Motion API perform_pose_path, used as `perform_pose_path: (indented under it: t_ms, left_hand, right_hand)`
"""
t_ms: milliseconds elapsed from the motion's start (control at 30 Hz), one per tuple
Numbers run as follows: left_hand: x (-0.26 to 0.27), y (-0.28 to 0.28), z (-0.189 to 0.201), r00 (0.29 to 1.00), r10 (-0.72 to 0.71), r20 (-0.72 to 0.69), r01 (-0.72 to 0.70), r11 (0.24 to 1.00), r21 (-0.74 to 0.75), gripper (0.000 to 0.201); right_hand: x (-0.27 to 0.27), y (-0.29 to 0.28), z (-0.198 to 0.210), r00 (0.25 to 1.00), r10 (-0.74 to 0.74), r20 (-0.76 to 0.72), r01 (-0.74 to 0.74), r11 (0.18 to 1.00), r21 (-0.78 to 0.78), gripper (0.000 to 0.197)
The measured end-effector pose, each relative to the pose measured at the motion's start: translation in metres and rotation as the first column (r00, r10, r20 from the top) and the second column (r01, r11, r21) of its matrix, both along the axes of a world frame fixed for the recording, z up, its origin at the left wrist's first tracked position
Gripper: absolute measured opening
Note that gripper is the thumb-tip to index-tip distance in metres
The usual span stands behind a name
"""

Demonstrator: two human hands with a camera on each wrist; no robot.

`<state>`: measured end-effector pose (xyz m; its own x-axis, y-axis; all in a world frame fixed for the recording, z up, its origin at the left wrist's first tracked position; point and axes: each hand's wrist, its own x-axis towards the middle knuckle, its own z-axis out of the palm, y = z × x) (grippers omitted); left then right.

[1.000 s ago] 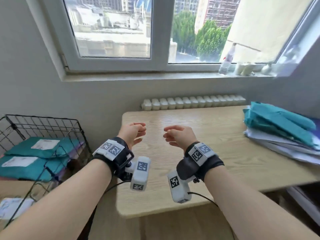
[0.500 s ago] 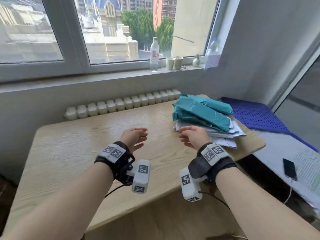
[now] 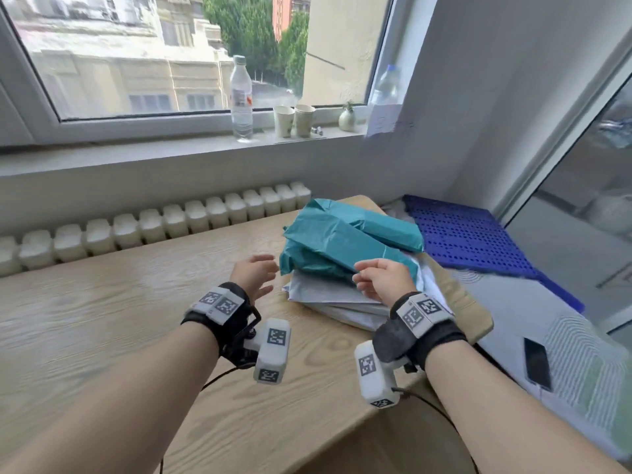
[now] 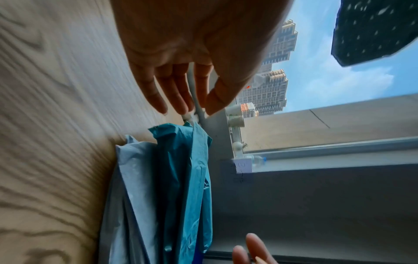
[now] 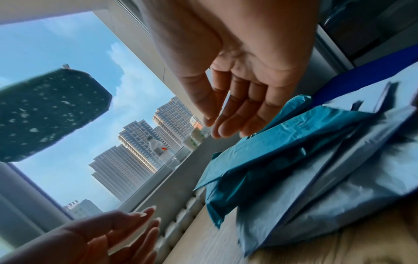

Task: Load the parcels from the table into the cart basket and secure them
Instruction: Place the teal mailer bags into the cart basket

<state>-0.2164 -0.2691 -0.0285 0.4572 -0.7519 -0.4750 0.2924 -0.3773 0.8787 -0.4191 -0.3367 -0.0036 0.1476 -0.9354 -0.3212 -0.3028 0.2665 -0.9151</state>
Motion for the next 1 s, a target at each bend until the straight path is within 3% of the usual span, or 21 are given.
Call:
perform_pose_path:
  t_ms: [200,300,367,467,533,567,633,767,1000]
  left_hand:
    - [-0.013,-0.093,-0.005,0.98,-0.079,0.181,0.08,0.997,0.003,0.041]
    - [-0.032,-0.127,-0.016,0.906,-0.236,0.352,0.235,0.971,0.047,0.05]
    - [-0.047,-0.146,-0.023,0.758,-0.372,0.535,0.367,0.922,0.121,0.059]
    - [-0.07,-0.17,-0.033,0.374,-0.547,0.749,0.503,0.798,0.331,0.078]
    - [-0.083,-0.184,-0.042,0.087,-0.653,0.752,0.49,0.686,0.538,0.095]
    - [-0.088,-0.19,-0.047,-0.018,-0.703,0.711,0.461,0.625,0.63,0.101]
    - [-0.096,-0.201,-0.054,-0.12,-0.772,0.625,0.413,0.533,0.738,0.108]
    - [-0.102,-0.216,-0.062,-0.152,-0.783,0.603,0.397,0.511,0.763,0.099]
    - [-0.087,-0.22,-0.052,0.06,-0.699,0.713,0.469,0.65,0.597,0.06]
  right_hand:
    - [-0.023,-0.093,-0.024,0.984,-0.074,-0.161,0.071,0.997,-0.023,0.028]
    - [-0.04,-0.121,-0.044,0.973,-0.095,-0.211,0.109,0.992,0.057,0.028]
    - [-0.048,-0.141,-0.055,0.972,-0.094,-0.216,0.115,0.989,0.09,0.026]
    - [-0.052,-0.17,-0.067,0.971,-0.062,-0.233,0.088,0.991,0.104,0.024]
    - [-0.052,-0.186,-0.074,0.976,-0.017,-0.218,0.045,0.991,0.126,0.028]
    - [-0.051,-0.193,-0.077,0.979,0.012,-0.203,0.018,0.989,0.145,0.028]
    - [-0.051,-0.207,-0.084,0.981,0.068,-0.179,-0.036,0.983,0.178,0.028]
    - [-0.053,-0.228,-0.088,0.99,0.12,-0.074,-0.096,0.958,0.27,0.028]
    - [-0.048,-0.26,-0.063,0.987,0.157,0.01,-0.155,0.957,0.246,0.024]
